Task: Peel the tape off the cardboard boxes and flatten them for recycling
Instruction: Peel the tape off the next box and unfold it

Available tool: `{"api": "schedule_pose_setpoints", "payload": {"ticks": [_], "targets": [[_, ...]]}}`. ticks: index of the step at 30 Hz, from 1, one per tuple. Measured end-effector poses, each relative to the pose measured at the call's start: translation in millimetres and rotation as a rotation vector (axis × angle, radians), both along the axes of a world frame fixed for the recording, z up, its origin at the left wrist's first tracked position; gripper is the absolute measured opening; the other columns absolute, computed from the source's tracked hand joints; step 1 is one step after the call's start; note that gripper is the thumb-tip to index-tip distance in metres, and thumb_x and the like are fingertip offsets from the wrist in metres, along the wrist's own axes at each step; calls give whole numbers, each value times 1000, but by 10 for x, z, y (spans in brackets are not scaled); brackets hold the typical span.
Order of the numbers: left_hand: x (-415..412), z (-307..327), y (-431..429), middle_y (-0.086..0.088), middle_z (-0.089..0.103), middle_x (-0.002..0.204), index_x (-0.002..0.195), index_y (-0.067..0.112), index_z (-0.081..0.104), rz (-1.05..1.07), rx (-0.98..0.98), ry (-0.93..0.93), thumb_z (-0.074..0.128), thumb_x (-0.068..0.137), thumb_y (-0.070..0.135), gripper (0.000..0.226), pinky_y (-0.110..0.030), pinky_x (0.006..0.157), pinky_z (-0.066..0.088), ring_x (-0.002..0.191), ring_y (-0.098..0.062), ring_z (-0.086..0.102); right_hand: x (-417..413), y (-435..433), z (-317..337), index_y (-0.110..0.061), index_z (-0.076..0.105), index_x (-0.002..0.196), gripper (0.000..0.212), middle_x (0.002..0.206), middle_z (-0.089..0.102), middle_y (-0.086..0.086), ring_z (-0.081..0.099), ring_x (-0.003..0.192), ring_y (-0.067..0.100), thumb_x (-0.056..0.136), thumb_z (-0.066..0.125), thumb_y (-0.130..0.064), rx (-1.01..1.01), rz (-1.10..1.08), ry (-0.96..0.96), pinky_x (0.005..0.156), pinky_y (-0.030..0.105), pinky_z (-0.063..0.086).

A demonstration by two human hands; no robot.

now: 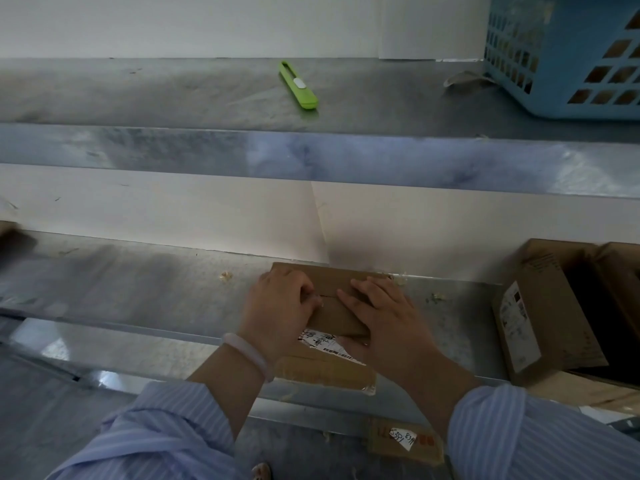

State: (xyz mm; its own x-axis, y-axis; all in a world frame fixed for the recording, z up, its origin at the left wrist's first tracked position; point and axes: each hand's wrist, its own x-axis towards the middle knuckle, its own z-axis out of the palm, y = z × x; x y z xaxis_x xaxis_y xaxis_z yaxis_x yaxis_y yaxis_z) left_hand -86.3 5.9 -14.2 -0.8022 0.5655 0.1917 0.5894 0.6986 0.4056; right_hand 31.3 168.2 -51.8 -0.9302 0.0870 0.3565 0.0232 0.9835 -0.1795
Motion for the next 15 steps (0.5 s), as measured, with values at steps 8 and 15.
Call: {"api": "schedule_pose_setpoints", "payload": {"ticks": [8, 15], "targets": [[-138, 38, -133, -2, 58, 80, 81, 12, 57, 40, 84, 107, 61, 88, 12, 8, -35, 68, 47, 76, -20, 53, 22, -9, 4, -25, 59, 132, 68, 134, 56, 3, 47, 128, 28, 73, 69, -58, -39, 1, -21, 105, 52, 40], [-138, -11, -306, 6, 71, 92, 99, 19, 75, -266, 87, 145, 65, 89, 20, 14, -25, 85, 46, 86, -10, 60, 8, -26, 29, -24, 59, 132, 69, 134, 56, 3, 46, 128, 29, 73, 70, -57, -39, -13, -48, 106, 52, 39]]}}
